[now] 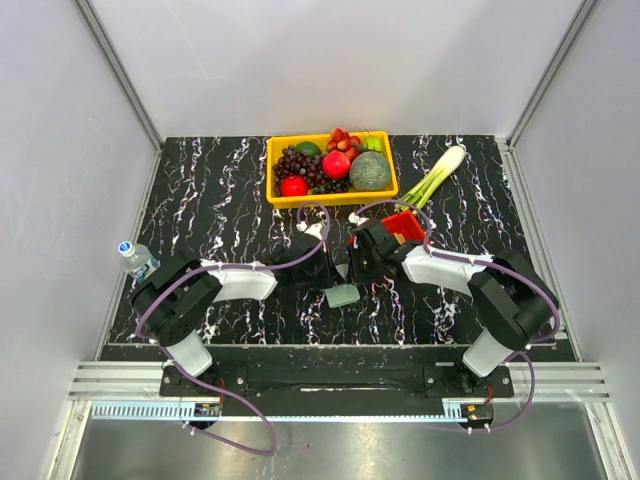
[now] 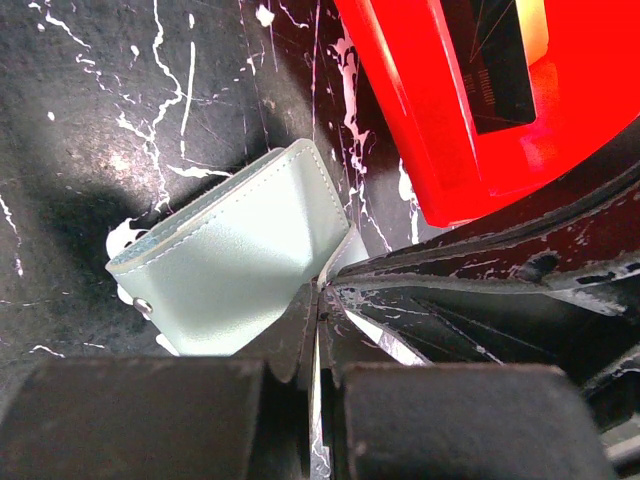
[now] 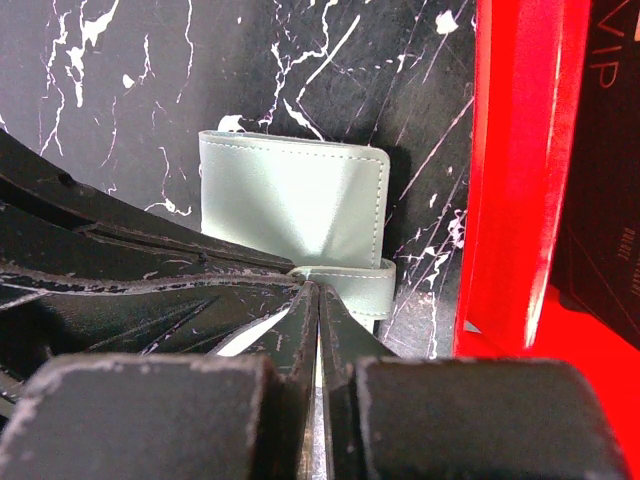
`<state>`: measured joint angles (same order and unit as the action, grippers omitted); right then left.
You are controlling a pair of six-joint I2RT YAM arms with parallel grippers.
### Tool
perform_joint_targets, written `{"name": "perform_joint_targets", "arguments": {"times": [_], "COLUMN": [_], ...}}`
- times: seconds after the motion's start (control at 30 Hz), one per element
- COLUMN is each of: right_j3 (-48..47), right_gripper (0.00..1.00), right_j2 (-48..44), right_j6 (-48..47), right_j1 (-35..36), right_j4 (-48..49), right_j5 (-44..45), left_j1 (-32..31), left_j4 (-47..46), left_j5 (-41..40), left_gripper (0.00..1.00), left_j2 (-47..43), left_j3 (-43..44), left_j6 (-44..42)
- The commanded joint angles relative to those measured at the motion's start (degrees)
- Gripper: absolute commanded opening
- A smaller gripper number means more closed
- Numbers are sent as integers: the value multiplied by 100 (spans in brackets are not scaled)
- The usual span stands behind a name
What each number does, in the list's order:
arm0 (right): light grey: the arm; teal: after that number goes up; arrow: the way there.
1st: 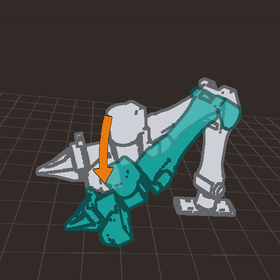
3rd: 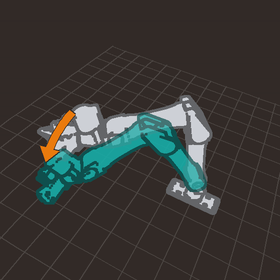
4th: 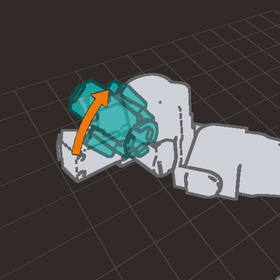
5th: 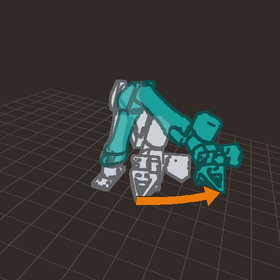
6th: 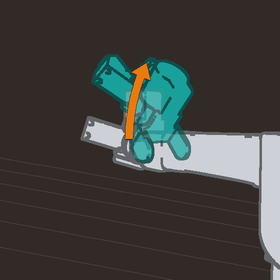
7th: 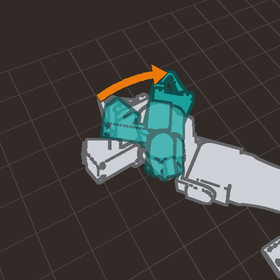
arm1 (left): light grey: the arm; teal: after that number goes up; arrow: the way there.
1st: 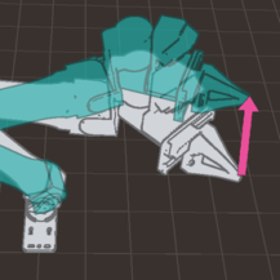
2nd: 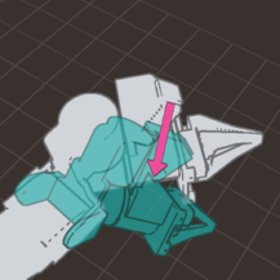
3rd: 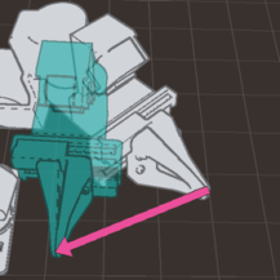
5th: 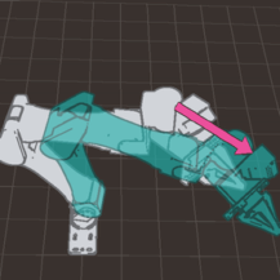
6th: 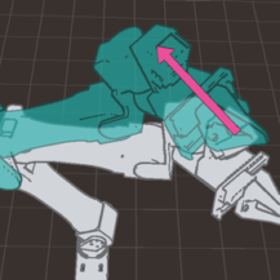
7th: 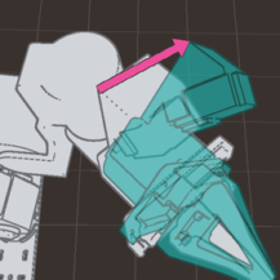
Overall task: Put the credit cards into the card holder
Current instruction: Close the card holder at the center of the board.
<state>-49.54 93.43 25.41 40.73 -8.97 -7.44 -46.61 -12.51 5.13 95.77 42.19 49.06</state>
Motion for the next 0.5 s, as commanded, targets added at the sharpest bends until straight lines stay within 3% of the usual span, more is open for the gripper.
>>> {"name": "perform_joint_targets", "arguments": {"times": [0.0,0.47], "right_j3": [-126,-434], "right_gripper": [5,5], "right_j2": [176,553], "right_j6": [43,-124], "right_j1": [40,119], "right_j4": [238,-96], "right_j5": [85,182], "left_j1": [47,161], "left_j4": [232,82], "left_j5": [-398,-188], "left_gripper": [0,0], "left_j2": [311,592], "left_j3": [43,-124], "left_j6": [-46,78]}}
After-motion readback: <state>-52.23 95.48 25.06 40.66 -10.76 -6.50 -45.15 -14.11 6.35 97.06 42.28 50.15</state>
